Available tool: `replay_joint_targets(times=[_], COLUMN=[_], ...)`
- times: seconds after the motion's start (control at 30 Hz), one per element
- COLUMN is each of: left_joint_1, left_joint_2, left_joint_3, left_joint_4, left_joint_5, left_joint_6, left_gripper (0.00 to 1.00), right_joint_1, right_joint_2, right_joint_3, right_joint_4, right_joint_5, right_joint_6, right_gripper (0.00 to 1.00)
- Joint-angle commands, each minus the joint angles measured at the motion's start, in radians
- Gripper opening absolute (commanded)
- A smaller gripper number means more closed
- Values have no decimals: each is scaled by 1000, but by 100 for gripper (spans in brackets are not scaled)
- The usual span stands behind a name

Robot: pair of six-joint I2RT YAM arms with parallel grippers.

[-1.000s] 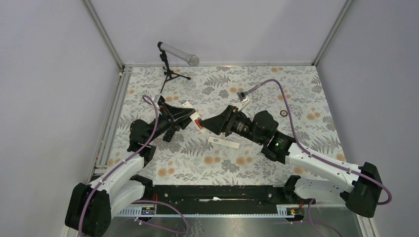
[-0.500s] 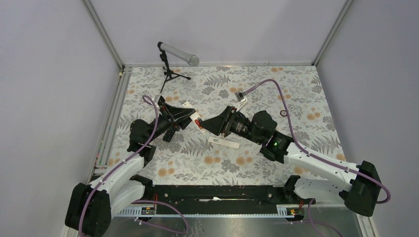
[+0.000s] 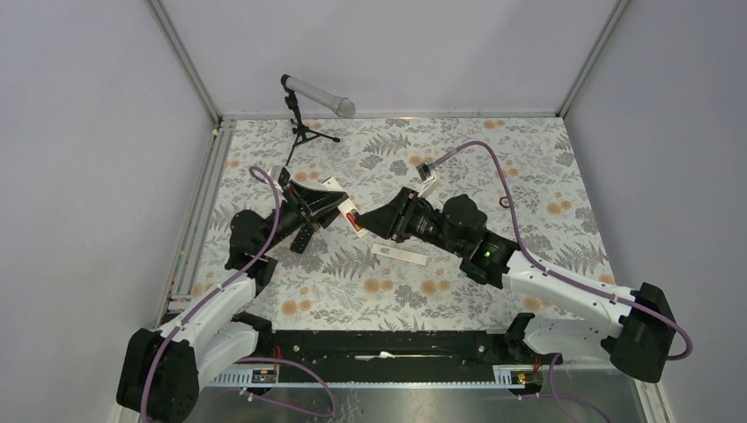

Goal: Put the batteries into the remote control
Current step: Load the battery into the remote control.

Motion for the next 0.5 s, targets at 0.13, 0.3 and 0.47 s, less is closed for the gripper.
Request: replay_joint_targets(times=[0.13, 0.3, 0.47], left_joint_1=[-17, -15, -15], left_joint_2=[-87, -135, -151], left_joint_3=[140, 186, 227], left_joint_4=[-91, -284, -417], left_joint_5=[70, 65, 64], left_joint_6=[219, 398, 555], left_gripper=[0, 0, 0], right_joint_1=[4, -2, -6], right_joint_2=[67, 48, -9], right_joint_3=[78, 65, 19], right_joint_4=[-97, -77, 29], right_joint_5=[0, 4, -24], right_joint_6=[74, 64, 30], right_gripper=[29, 43, 78])
